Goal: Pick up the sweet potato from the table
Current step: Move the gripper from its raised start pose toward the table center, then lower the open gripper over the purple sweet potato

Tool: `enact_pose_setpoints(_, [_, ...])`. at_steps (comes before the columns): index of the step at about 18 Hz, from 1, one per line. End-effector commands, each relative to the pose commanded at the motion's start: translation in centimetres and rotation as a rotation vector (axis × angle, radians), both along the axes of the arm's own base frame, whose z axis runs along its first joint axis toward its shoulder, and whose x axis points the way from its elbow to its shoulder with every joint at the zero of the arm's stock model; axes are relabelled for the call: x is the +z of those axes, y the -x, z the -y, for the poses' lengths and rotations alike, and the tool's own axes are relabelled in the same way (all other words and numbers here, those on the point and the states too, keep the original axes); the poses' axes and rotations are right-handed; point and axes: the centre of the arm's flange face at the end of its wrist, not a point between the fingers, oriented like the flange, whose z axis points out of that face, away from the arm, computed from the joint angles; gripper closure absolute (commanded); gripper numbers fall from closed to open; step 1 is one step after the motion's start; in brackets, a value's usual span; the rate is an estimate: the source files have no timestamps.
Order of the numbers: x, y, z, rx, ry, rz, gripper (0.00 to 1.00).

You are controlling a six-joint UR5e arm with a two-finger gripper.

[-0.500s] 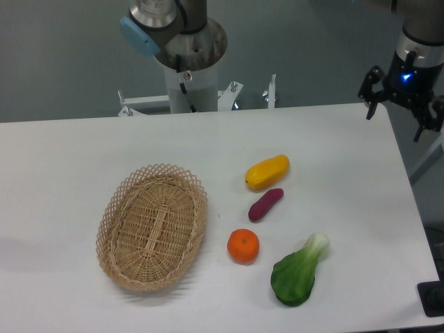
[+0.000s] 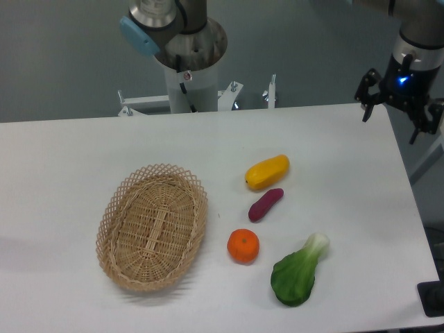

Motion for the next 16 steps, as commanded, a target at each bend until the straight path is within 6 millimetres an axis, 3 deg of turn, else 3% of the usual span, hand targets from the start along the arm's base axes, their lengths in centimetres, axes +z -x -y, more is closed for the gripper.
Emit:
enact_pose_setpoints(3, [-1.3, -0.3, -0.2, 0.045, -0.007, 0.004, 0.00])
enact_pose_setpoints(9, [-5.4, -3.1, -4.0, 0.081, -0.035, -0.039, 0.00])
enact_pose_setpoints(16, [-13.7, -9.0, -7.3, 0.138, -0.048, -0.016, 0.00])
